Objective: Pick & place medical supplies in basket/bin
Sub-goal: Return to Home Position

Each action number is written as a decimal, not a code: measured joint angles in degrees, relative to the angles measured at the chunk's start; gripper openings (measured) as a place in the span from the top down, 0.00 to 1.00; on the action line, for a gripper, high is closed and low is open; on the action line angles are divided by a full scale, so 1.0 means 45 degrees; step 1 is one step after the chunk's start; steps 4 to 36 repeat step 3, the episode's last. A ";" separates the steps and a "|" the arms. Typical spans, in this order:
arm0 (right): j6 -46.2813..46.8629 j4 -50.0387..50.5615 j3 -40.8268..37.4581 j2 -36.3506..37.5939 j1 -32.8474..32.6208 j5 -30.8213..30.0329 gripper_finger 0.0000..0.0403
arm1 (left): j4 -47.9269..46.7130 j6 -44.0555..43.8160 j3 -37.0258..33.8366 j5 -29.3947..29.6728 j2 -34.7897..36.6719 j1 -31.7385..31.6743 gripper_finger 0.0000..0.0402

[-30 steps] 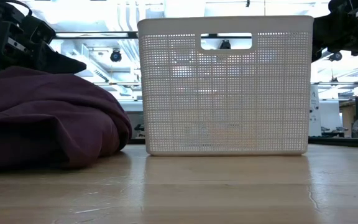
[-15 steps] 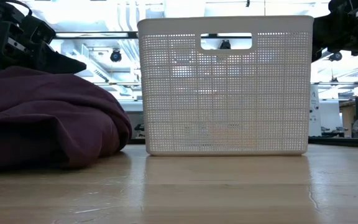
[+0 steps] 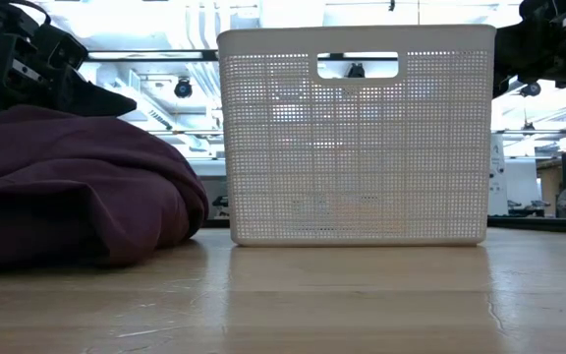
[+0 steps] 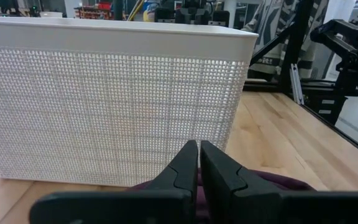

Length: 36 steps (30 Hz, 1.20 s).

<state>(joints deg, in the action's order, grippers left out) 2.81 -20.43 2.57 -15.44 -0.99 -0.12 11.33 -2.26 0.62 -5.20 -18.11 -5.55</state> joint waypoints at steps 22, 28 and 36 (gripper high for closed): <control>0.0001 0.0000 0.0000 0.0000 0.0005 0.0000 0.88 | 0.0000 -0.0001 0.0000 0.0002 0.0000 0.0002 1.00; 0.0001 0.0000 0.0000 0.0000 0.0005 0.0000 0.88 | 0.0000 -0.0001 0.0000 0.0002 0.0000 0.0002 1.00; 0.0001 0.0000 0.0000 0.0000 0.0005 0.0000 0.88 | 0.0000 -0.0001 0.0000 0.0002 0.0000 0.0002 1.00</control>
